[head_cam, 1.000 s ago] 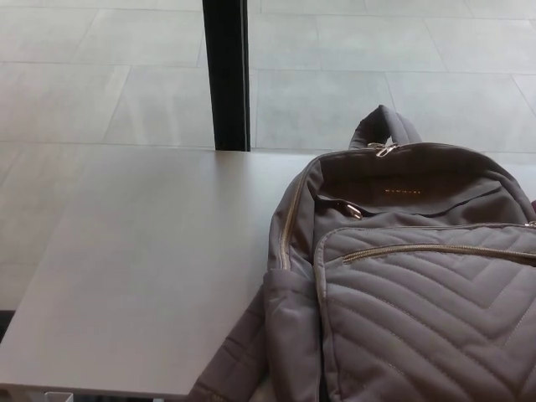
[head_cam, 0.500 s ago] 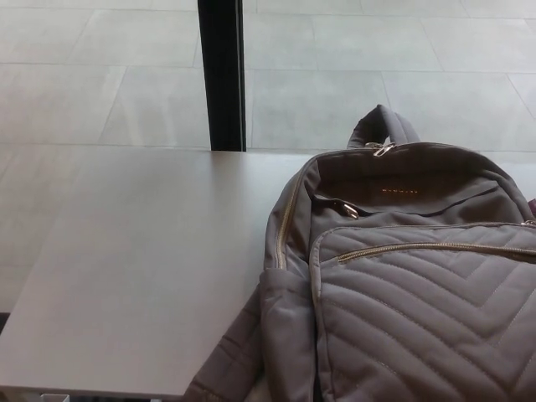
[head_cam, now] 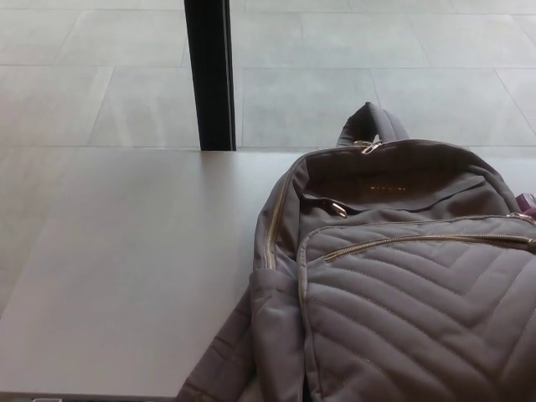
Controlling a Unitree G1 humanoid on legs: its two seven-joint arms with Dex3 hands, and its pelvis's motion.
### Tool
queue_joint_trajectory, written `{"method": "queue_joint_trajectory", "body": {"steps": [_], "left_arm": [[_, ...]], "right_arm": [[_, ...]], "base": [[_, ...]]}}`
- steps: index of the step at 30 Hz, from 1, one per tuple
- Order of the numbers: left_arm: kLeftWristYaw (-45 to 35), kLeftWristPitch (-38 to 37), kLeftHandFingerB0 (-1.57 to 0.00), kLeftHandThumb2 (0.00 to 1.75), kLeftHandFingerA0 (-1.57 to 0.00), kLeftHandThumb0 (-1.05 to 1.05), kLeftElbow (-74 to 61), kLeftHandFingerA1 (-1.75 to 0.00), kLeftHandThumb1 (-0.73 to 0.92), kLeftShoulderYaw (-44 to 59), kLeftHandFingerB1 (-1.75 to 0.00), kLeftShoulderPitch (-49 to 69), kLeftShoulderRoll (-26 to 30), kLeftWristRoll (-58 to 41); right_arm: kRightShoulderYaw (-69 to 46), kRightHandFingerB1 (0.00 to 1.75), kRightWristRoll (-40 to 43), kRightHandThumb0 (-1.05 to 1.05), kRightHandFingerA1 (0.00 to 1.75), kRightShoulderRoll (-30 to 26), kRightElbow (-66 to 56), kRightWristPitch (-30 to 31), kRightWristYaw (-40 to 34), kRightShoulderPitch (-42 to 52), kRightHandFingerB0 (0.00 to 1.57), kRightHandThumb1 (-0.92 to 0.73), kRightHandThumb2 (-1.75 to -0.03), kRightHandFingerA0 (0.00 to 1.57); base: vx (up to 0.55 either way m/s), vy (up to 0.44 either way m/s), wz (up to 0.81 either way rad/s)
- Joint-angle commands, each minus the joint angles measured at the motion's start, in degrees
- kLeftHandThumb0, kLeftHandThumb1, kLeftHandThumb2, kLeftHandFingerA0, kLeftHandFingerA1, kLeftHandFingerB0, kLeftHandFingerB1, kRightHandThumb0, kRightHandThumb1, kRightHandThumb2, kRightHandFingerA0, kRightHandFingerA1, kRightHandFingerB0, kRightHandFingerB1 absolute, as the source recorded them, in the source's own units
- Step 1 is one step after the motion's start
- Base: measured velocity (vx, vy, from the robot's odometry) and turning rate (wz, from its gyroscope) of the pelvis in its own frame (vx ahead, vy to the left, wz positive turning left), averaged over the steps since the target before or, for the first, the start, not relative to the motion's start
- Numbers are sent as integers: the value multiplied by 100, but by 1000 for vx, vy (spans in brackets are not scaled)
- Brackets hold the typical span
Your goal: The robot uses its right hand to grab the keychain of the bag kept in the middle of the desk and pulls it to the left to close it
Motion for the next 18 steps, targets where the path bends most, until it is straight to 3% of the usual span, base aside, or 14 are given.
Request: {"method": "queue_joint_trajectory", "body": {"steps": [1,4,5,8,10,13,18], "left_arm": [[-31,-119,-67,67,-82,-60,1,-57,88,35,-44,71,113,-36],[-77,-130,-65,67,-80,-59,-6,-56,88,36,-44,79,90,-50],[-73,-131,-67,67,-82,-59,16,-55,87,40,-44,71,89,-52],[-103,-115,-63,67,-79,-59,130,-53,88,50,-44,25,85,-60],[-89,-115,-64,67,-80,-60,50,-55,88,38,-44,54,77,-55],[-122,-150,-66,67,-80,-59,-142,-57,89,19,-44,115,64,-56],[-34,-125,-66,66,-83,-61,15,-56,86,-43,-45,-37,51,18]], "right_arm": [[3,161,1096,-4,175,444,-329,1392,119,-913,76,-50,-125,100],[142,158,1031,-5,175,516,-378,1931,151,-1199,81,-44,-132,100],[256,157,968,-8,175,450,-354,2210,282,-1315,79,-55,-122,98],[694,156,702,-11,175,18,-427,3366,889,-1627,81,-54,-126,97],[987,155,443,-8,175,-248,-351,3370,1215,-1676,82,-44,-134,95],[1159,154,314,-8,175,-357,-327,3531,1313,-1756,81,-42,-134,93],[1403,154,254,-9,174,-134,-415,3572,1169,-1566,83,-40,-139,96]], "base": [[0,0,0],[0,0,0],[0,0,0],[0,0,0],[0,0,0],[0,0,0],[0,0,0]]}}
